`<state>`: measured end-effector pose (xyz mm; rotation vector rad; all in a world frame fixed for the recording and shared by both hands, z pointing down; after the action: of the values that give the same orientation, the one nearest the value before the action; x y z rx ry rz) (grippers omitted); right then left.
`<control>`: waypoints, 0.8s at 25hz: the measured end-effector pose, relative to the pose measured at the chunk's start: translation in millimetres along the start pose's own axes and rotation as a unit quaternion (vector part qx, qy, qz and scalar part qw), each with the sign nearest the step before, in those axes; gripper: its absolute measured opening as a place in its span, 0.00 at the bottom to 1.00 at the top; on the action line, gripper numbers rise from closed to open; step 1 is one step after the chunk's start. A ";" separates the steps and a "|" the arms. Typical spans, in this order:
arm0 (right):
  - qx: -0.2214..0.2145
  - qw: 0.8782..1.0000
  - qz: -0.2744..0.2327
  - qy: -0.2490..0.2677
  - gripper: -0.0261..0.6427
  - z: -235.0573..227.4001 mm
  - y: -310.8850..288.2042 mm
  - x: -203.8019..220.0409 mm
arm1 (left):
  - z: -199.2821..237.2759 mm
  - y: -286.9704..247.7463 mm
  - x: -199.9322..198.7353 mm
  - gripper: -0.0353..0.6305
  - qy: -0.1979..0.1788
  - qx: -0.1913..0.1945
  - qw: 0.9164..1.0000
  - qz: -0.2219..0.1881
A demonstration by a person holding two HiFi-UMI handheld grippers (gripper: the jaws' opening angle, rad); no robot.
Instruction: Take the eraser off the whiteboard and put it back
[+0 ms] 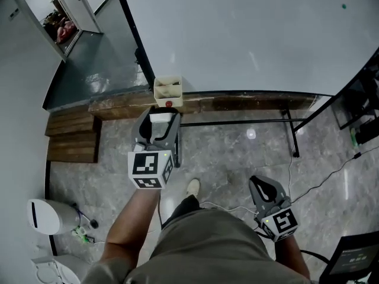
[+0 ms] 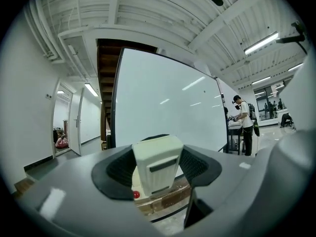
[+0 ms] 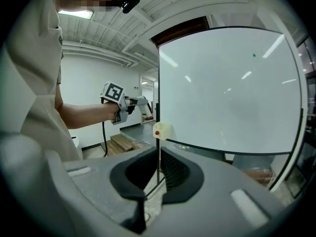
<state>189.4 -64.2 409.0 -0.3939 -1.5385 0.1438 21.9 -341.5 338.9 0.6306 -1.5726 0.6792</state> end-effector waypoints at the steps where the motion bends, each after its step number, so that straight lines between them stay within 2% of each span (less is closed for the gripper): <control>1: 0.006 1.000 0.000 0.001 0.06 -3.5 -2.4 -0.2 | 4.4 -11.5 3.2 0.47 -0.002 0.000 1.000 0.004; 10: 0.064 0.998 0.013 -0.022 0.06 -22.2 -23.2 -9.0 | 39.6 -101.0 40.6 0.47 -0.014 0.002 0.999 0.036; 20: 0.111 0.992 0.031 -0.046 0.06 -27.1 -43.0 -18.9 | 59.7 -165.2 90.6 0.47 -0.019 0.003 0.997 0.075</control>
<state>208.9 -114.8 406.1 -0.2613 -1.5829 0.3818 93.5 -498.4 435.4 0.5357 -1.6669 0.7875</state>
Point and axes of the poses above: the fingertips, and each gripper's own axes: y backward along the fingers, z to its left, x out of its underside, the point moved 5 cm from there along y, backward along the fingers
